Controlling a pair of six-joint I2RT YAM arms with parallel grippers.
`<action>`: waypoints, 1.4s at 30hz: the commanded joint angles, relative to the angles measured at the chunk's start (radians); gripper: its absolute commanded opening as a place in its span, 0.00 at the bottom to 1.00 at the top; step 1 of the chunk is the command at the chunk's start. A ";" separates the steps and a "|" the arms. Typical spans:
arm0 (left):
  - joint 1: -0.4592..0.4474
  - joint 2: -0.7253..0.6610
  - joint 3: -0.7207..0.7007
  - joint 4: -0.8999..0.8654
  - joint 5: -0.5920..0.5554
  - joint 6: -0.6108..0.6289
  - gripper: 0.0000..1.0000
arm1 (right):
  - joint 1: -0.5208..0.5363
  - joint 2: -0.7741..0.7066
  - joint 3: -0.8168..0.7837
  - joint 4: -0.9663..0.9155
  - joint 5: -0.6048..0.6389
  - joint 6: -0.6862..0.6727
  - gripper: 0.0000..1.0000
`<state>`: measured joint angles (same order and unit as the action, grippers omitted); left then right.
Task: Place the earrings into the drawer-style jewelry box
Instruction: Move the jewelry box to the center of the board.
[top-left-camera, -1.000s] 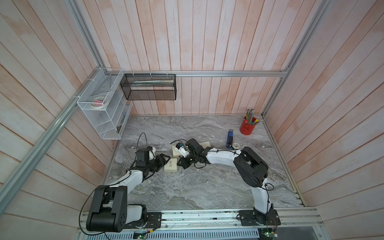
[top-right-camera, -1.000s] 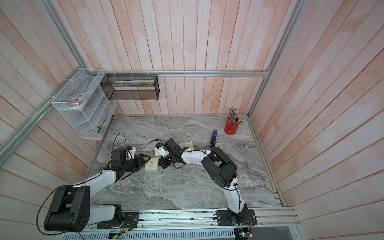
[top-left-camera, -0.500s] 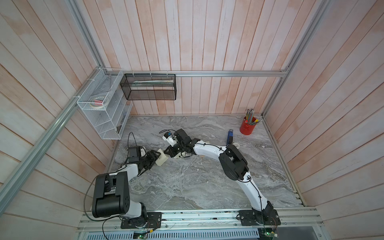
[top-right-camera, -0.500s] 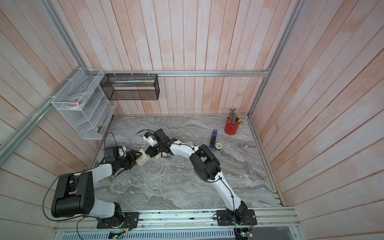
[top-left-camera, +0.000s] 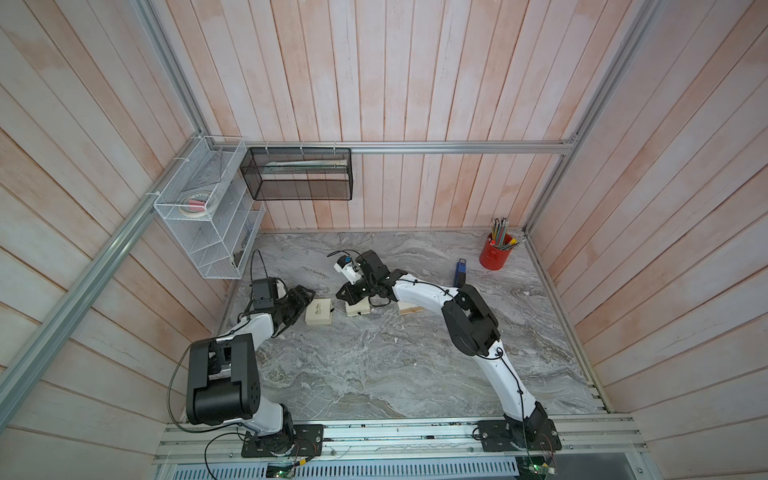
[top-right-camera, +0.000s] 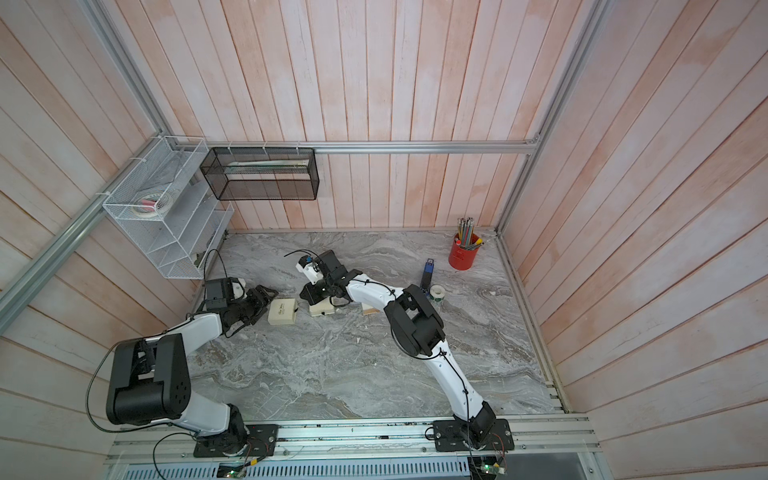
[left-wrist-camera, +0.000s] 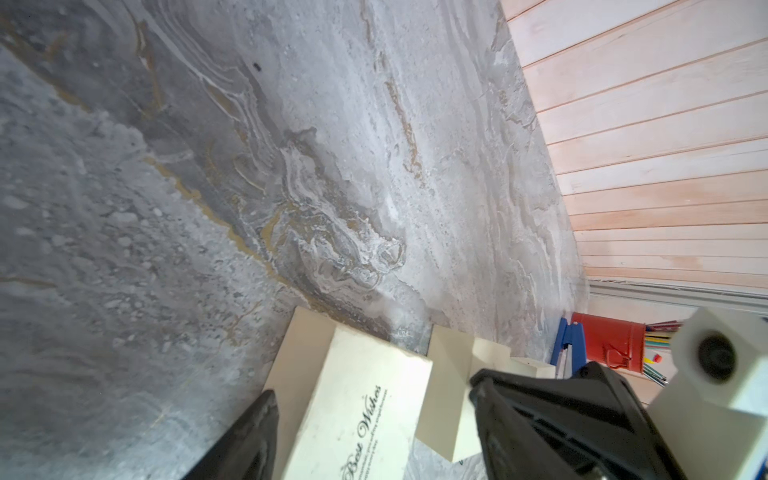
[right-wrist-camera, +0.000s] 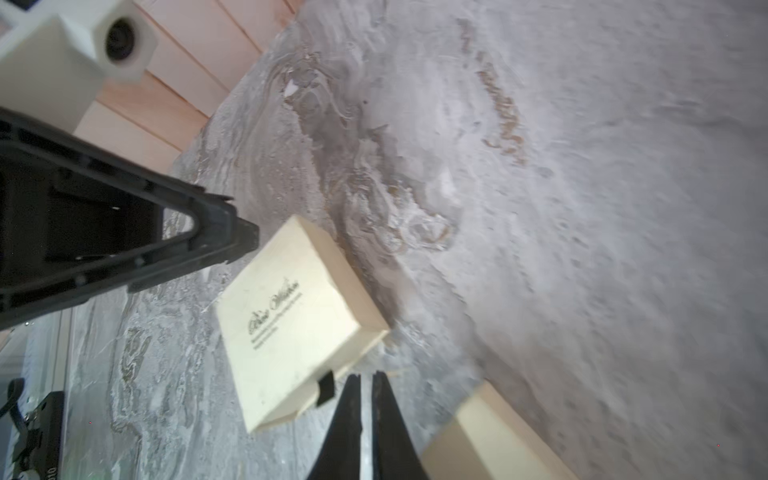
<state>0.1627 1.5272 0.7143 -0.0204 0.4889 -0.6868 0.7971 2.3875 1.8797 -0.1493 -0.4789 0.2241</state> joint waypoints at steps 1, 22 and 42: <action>0.005 0.002 0.038 -0.038 -0.030 0.040 0.76 | -0.028 -0.109 -0.072 0.048 0.027 0.019 0.11; -0.325 0.402 0.642 -0.215 0.065 0.312 0.77 | -0.105 -0.493 -0.674 0.190 0.107 0.102 0.24; -0.349 0.424 0.585 -0.387 0.154 0.404 0.68 | -0.113 -0.505 -0.713 0.186 0.090 0.082 0.24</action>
<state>-0.1795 1.9961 1.3258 -0.3870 0.6155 -0.3054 0.6880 1.8908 1.1759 0.0303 -0.3763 0.3180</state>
